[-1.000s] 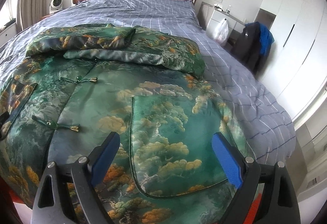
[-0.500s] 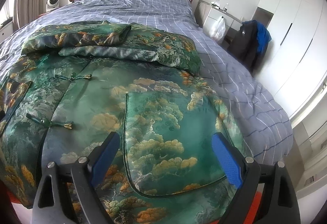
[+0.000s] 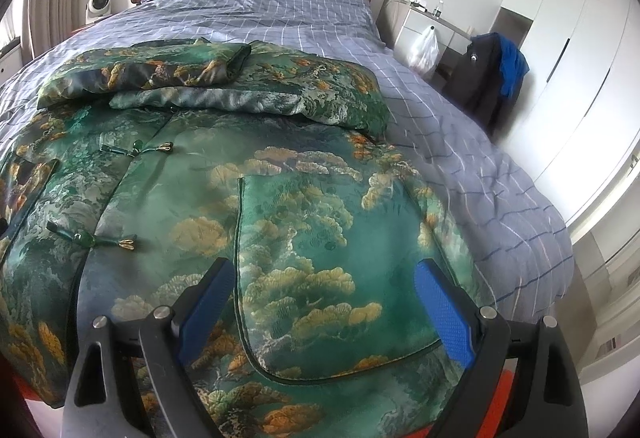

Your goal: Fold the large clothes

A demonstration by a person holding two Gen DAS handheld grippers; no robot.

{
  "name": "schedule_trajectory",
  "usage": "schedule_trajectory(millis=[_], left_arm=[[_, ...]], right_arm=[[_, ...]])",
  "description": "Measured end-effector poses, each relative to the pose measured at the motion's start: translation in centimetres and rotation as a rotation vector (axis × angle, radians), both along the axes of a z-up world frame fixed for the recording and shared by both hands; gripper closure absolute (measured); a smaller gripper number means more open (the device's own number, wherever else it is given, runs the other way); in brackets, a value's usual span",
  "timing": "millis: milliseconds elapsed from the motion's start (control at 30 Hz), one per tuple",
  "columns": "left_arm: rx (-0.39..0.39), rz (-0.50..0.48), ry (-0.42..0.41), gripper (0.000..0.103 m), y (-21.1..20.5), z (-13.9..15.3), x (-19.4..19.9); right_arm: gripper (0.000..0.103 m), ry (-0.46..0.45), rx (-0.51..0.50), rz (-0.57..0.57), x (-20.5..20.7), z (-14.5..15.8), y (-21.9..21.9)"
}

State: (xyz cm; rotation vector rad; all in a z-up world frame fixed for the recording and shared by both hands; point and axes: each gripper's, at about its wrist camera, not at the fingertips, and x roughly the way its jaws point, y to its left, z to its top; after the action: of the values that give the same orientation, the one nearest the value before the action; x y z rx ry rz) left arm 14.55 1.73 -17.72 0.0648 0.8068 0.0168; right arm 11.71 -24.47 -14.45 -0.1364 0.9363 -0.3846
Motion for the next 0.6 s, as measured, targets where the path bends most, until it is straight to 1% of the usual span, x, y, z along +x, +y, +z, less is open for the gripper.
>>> schedule_trajectory(millis=[467,533,567,600], left_arm=[[0.0,-0.002,0.003,0.0,0.0,0.1,0.0],[0.003,-0.021,0.029,0.001,0.1,0.4,0.0],[0.003,-0.042,0.062,0.001,0.5,1.2,0.2],[-0.005,-0.044,0.067,0.001,1.1,1.8,0.3]], right_arm=[[0.012,0.006,0.001,-0.005,0.0,-0.2,-0.1],[0.012,0.008,0.013,-0.004,-0.1,-0.2,-0.3],[0.012,0.011,0.029,0.004,-0.1,0.0,-0.6],[0.012,0.01,0.046,0.01,-0.1,0.2,-1.3]])
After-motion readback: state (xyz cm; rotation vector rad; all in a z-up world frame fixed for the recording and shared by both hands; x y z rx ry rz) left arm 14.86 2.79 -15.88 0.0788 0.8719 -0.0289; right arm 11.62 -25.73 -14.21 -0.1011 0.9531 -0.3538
